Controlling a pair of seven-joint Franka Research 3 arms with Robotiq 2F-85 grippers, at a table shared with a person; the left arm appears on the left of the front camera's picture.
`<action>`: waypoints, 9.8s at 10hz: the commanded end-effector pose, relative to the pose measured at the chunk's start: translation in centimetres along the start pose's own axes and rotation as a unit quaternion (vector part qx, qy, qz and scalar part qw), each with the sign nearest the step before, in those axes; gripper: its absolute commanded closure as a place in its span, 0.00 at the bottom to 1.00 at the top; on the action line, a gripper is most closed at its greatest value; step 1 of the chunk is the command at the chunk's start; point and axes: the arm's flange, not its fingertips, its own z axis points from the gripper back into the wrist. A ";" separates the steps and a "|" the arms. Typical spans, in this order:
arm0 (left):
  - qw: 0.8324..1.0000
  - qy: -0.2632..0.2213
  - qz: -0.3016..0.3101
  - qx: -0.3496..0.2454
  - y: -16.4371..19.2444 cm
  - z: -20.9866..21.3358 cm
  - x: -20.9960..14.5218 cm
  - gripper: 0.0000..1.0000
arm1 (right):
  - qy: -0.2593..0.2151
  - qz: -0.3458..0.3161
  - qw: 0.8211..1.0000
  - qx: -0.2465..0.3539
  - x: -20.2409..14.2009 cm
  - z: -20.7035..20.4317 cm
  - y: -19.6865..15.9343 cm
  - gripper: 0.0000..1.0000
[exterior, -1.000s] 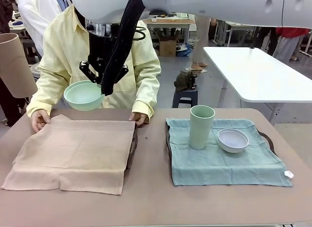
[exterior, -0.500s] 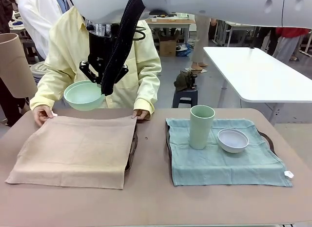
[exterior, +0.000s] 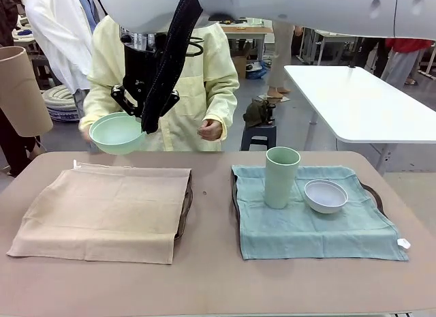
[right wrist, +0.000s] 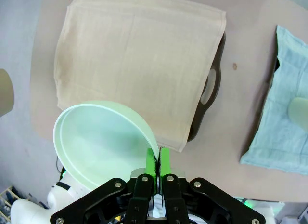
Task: Set up a tray with a mat and arrange the tableware.
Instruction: Place the Picnic Bowl and Reusable plastic cup back onto the Handle tray in front of the human's position.
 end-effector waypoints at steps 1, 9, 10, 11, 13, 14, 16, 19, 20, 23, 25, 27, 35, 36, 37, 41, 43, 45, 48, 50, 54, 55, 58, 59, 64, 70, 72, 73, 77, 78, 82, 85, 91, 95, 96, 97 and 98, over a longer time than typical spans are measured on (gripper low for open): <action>1.000 -0.003 -0.011 0.008 0.0 0.0 0.2 0.71 | 0.000 0.000 1.000 -0.004 -0.1 0.2 0.0 1.00; 0.999 -0.014 -0.042 -0.005 1.0 -5.5 -5.4 0.14 | 0.006 0.001 1.000 -0.017 1.9 -6.1 -2.0 0.96; 0.999 -0.002 -0.045 -0.007 1.1 -7.1 -6.7 0.14 | 0.005 0.005 1.000 -0.019 2.4 -7.8 -2.2 0.96; 0.998 0.010 -0.054 0.006 1.1 -8.3 -7.6 0.14 | 0.003 0.008 1.000 -0.024 2.5 -9.2 -2.3 0.96; 0.999 0.017 -0.035 0.011 1.6 -10.4 -9.4 0.14 | 0.008 0.010 0.999 -0.033 2.5 -11.7 -3.0 0.96; 1.000 0.022 -0.019 0.013 2.0 -11.0 -10.0 0.14 | 0.007 0.010 0.999 -0.031 2.5 -12.7 -3.2 0.96; 1.000 0.013 0.000 0.018 2.9 -12.2 -11.0 0.14 | 0.007 0.012 1.000 -0.026 2.6 -14.5 -3.9 0.96; 0.999 -0.009 0.038 0.010 3.4 -14.0 -12.6 0.14 | 0.005 0.016 1.000 -0.009 2.5 -16.7 -4.6 0.96; 0.999 -0.011 0.043 0.009 3.6 -14.3 -13.0 0.14 | 0.006 0.014 1.000 -0.003 2.7 -17.3 -4.8 0.96; 0.999 -0.013 0.039 0.010 4.0 -16.0 -14.3 0.14 | 0.010 0.013 1.000 -0.001 2.9 -19.1 -5.5 0.96; 0.999 -0.015 0.028 0.012 4.3 -16.8 -15.4 0.14 | 0.019 0.011 1.000 -0.007 3.0 -20.4 -6.1 0.96; 1.000 -0.014 0.018 0.016 4.6 -17.4 -16.2 0.14 | 0.027 0.008 0.999 -0.017 3.2 -21.7 -6.8 0.96; 1.000 -0.003 0.021 0.010 5.4 -18.8 -18.2 0.00 | 0.036 0.011 0.999 -0.013 3.7 -23.6 -7.2 0.66; 1.000 -0.003 0.022 0.009 5.4 -18.8 -18.2 0.00 | 0.037 0.013 0.999 -0.009 3.7 -23.5 -7.2 0.36; 1.000 -0.010 0.028 0.008 5.3 -18.7 -18.1 0.00 | 0.036 0.010 0.999 -0.010 3.7 -23.3 -7.2 0.37; 0.998 -0.005 0.055 0.001 5.1 -17.2 -18.6 0.00 | 0.022 -0.008 1.000 0.001 3.4 -21.6 -7.6 0.43; 0.994 0.030 0.099 -0.021 4.6 -15.0 -19.5 0.00 | 0.013 -0.015 1.000 0.007 2.8 -19.8 -8.4 0.23; 0.987 0.105 0.113 -0.047 3.0 -11.3 -18.5 0.00 | 0.001 -0.024 1.000 0.014 1.7 -17.2 -9.2 0.00; 0.960 0.227 0.165 -0.010 0.6 -6.9 -12.9 0.00 | -0.007 -0.034 0.999 0.005 -0.5 -12.3 -9.6 0.00; 0.916 0.286 0.275 0.053 -0.4 -5.9 -7.7 0.00 | -0.019 -0.026 0.999 -0.018 -1.8 -8.0 -9.5 0.00; 0.853 0.353 0.358 0.142 -1.7 -5.4 2.9 0.00 | -0.048 -0.054 0.997 -0.030 -3.7 -0.7 -9.5 0.00; 0.846 0.321 0.397 0.151 -1.0 -5.7 4.3 0.00 | -0.048 -0.077 0.995 -0.041 -4.0 0.3 -9.7 0.00; 0.818 0.297 0.454 0.192 -0.2 -7.0 7.8 0.00 | -0.036 -0.116 0.991 -0.056 -5.2 3.8 -9.3 0.00; 0.816 0.278 0.464 0.205 0.3 -7.0 8.7 0.00 | -0.041 -0.115 0.991 -0.061 -5.4 4.9 -9.1 0.00; 0.818 0.291 0.458 0.191 -0.1 -7.3 8.7 0.00 | -0.039 -0.103 0.992 -0.054 -5.5 5.0 -9.3 0.00; 0.818 0.291 0.458 0.191 -0.1 -7.3 8.7 0.00 | -0.039 -0.103 0.992 -0.054 -5.5 5.0 -9.3 0.00; 0.818 0.291 0.458 0.191 -0.1 -7.3 8.7 0.00 | -0.039 -0.103 0.992 -0.054 -5.5 5.0 -9.3 0.00; 0.818 0.291 0.458 0.191 -0.1 -7.3 8.7 0.00 | -0.039 -0.103 0.992 -0.054 -5.5 5.0 -9.3 0.00; 0.780 0.260 0.535 0.194 -1.5 -8.7 6.5 0.00 | -0.026 -0.112 0.993 -0.040 -5.7 5.6 -13.8 0.00; 0.760 0.259 0.557 0.212 -2.2 -9.2 6.2 0.00 | -0.033 -0.124 0.991 -0.025 -6.4 6.0 -15.7 0.00; 0.753 0.156 0.608 0.197 -2.0 -6.0 5.0 0.00 | -0.050 -0.118 0.986 0.108 -11.1 7.8 -24.6 0.00; 0.759 0.045 0.644 0.088 -0.7 -5.0 1.6 0.00 | -0.082 -0.123 0.975 0.168 -13.9 7.4 -31.1 0.00; 0.741 -0.136 0.656 -0.056 -4.5 0.2 -3.5 0.00 | -0.154 -0.158 0.910 0.351 -22.0 12.6 -47.0 0.00; 0.752 -0.101 0.650 -0.037 -5.9 1.5 -4.4 0.00 | -0.156 -0.213 0.893 0.364 -25.1 12.5 -51.4 0.00; 0.799 -0.079 0.593 -0.059 -6.1 0.3 -3.6 0.00 | -0.132 -0.231 0.909 0.321 -24.3 12.1 -50.4 0.00; 0.741 -0.130 0.658 -0.044 -6.7 1.2 -4.6 0.00 | -0.163 -0.197 0.896 0.364 -25.0 14.0 -51.2 0.00; 0.741 -0.130 0.658 -0.044 -6.7 1.2 -4.6 0.00 | -0.163 -0.197 0.896 0.364 -25.0 14.0 -51.2 0.00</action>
